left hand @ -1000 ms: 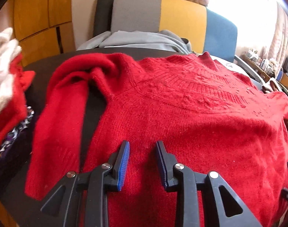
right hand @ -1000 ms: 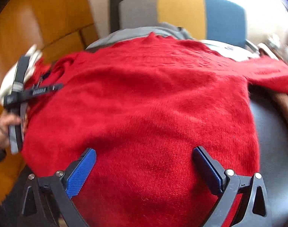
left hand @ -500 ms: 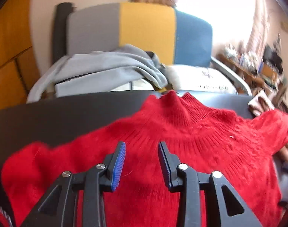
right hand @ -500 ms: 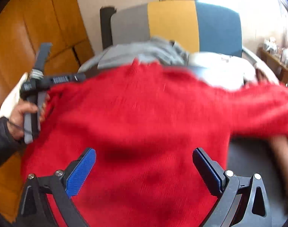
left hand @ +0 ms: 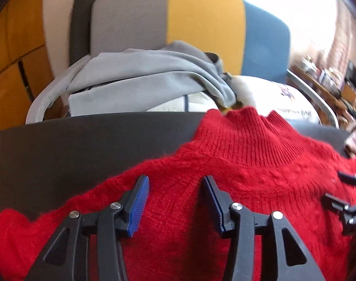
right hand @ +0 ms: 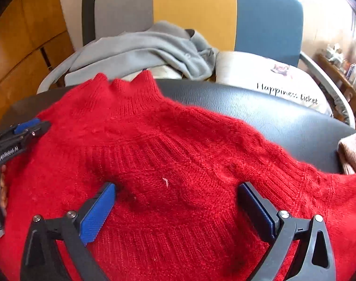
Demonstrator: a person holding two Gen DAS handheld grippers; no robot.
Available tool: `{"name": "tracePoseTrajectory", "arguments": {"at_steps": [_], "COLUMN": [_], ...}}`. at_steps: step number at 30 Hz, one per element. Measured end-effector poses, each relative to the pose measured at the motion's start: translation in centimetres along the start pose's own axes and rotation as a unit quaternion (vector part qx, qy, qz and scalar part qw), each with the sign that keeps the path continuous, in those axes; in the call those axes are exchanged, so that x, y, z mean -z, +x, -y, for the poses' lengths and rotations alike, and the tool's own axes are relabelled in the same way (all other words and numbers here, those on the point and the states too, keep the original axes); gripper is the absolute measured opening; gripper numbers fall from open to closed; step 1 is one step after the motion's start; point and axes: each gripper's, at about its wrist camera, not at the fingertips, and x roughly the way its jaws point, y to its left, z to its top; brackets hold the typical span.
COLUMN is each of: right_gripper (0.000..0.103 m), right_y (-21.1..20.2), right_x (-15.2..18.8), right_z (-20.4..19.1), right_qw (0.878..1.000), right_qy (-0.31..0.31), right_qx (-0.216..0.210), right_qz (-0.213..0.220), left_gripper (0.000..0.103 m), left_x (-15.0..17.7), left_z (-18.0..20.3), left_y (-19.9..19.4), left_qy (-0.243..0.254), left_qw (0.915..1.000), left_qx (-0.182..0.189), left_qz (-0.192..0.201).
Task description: Fold clothes
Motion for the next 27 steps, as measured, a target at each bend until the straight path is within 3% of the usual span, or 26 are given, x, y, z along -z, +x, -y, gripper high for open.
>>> {"name": "tracePoseTrajectory", "arguments": {"at_steps": [4,8,10,12,15,17,20,23,27], "right_gripper": [0.103,0.103,0.103,0.103,0.103,0.103,0.103,0.103,0.103], "right_y": [-0.1,-0.4,0.9,0.3,-4.3,-7.8,-14.5,-20.7,-23.6], "right_x": [-0.2,0.4,-0.4,-0.4,1.3,2.9,7.1,12.3,18.3], "right_z": [-0.5,-0.3,-0.1,0.4,4.4,7.6,14.8,22.1,30.4], "right_qw": [1.0,1.0,0.999,0.999,0.991,0.979,0.95,0.914,0.855], "right_qy": [0.004,0.016,0.017,0.009,0.077,0.134,0.236,0.328,0.452], "right_qx": [0.01,-0.013,-0.027,-0.047,-0.092,-0.125,-0.135,-0.113,-0.096], "right_qz": [0.006,0.016,0.012,-0.001,0.05,0.091,0.154,0.21,0.237], "left_gripper": [0.05,0.05,0.05,0.047,0.048,0.048,0.048,0.048,0.048], "left_x": [0.3,0.4,0.2,0.5,1.9,3.6,6.4,9.2,11.7], "left_z": [-0.2,-0.8,-0.6,-0.4,-0.2,0.6,2.2,3.7,4.8], "left_y": [-0.4,-0.5,-1.2,-3.1,-7.0,-9.1,-11.4,-12.6,-12.9], "left_qy": [-0.005,-0.017,-0.013,-0.016,-0.049,-0.051,-0.04,-0.02,-0.017], "left_qw": [1.0,0.9997,0.9999,0.9998,0.9963,0.9938,0.9911,0.9912,0.991], "left_qx": [0.002,0.015,0.004,0.003,0.058,0.089,0.123,0.131,0.132], "left_qz": [0.005,0.001,-0.005,0.01,0.041,0.043,0.033,0.012,-0.015]}}
